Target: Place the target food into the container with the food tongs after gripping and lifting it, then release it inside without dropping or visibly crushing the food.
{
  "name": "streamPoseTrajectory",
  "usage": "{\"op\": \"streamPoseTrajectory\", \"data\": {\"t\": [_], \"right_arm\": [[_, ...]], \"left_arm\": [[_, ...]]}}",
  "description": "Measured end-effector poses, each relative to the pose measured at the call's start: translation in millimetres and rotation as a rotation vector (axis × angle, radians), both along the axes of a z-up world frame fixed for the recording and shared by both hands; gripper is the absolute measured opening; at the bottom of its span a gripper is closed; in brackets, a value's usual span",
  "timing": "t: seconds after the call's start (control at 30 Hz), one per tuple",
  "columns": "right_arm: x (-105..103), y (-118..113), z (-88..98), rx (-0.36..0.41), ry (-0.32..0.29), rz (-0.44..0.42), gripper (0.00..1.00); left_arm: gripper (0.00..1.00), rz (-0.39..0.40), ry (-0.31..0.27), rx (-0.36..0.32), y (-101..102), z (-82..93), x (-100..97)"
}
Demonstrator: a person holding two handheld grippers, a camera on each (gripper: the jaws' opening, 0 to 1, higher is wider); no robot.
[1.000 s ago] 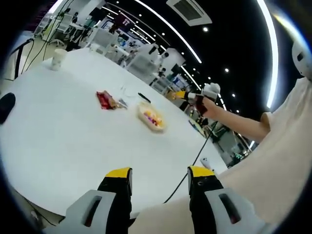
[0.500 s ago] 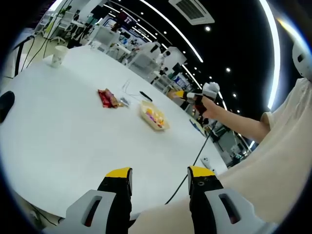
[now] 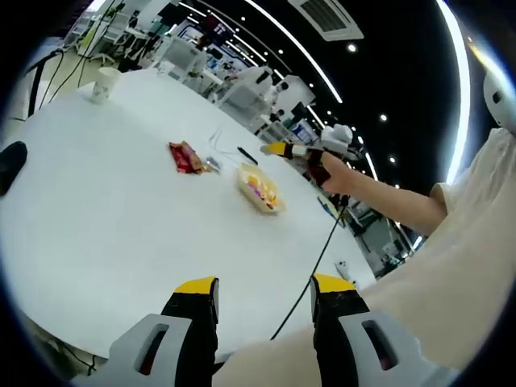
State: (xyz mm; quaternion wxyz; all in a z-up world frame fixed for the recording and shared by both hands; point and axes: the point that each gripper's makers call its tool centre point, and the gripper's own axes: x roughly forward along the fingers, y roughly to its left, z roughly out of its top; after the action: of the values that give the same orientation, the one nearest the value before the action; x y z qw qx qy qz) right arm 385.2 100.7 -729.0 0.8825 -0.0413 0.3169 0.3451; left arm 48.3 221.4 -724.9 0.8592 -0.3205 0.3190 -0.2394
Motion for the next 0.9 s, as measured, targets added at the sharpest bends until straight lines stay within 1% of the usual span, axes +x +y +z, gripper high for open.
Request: {"op": "streamPoseTrajectory", "data": {"t": [0.2, 0.23, 0.3, 0.4, 0.63, 0.67, 0.77, 0.83, 0.9], "right_arm": [[-7.4, 27.1, -14.0, 0.0, 0.032, 0.036, 0.25], [-7.7, 28.5, -15.0, 0.0, 0.035, 0.038, 0.25], [-7.9, 36.9, -23.0, -0.005, 0.049, 0.05, 0.25], [-10.0, 44.7, -26.4, -0.012, 0.06, 0.062, 0.25], [-9.5, 55.4, -39.2, -0.037, 0.078, 0.087, 0.25], [-10.6, 59.9, -40.0, -0.045, 0.082, 0.094, 0.25], [-11.5, 63.2, -40.7, -0.064, 0.074, 0.11, 0.25], [-8.2, 63.9, -46.3, -0.109, 0.046, 0.144, 0.25], [-6.1, 68.0, -51.1, -0.107, 0.051, 0.148, 0.25]], "left_arm": [[0.45, 0.02, 0.014, -0.002, 8.5, -3.5, -0.7], [0.45, 0.022, 0.015, -0.003, 8.9, -3.6, -0.9], [0.45, 0.023, 0.025, -0.008, 7.5, -5.2, -3.2], [0.45, 0.017, 0.035, -0.01, 4.6, -8.2, -7.3], [0.45, 0.041, 0.055, -0.025, 5.4, -11.9, -11.9], [0.45, 0.04, 0.058, -0.024, 4.8, -12.0, -12.8], [0.45, 0.031, 0.064, -0.015, 3.9, -13.1, -15.1], [0.45, 0.021, 0.072, 0.002, 3.8, -15.8, -18.2], [0.45, 0.029, 0.08, -0.004, 4.0, -17.5, -20.1]]}}
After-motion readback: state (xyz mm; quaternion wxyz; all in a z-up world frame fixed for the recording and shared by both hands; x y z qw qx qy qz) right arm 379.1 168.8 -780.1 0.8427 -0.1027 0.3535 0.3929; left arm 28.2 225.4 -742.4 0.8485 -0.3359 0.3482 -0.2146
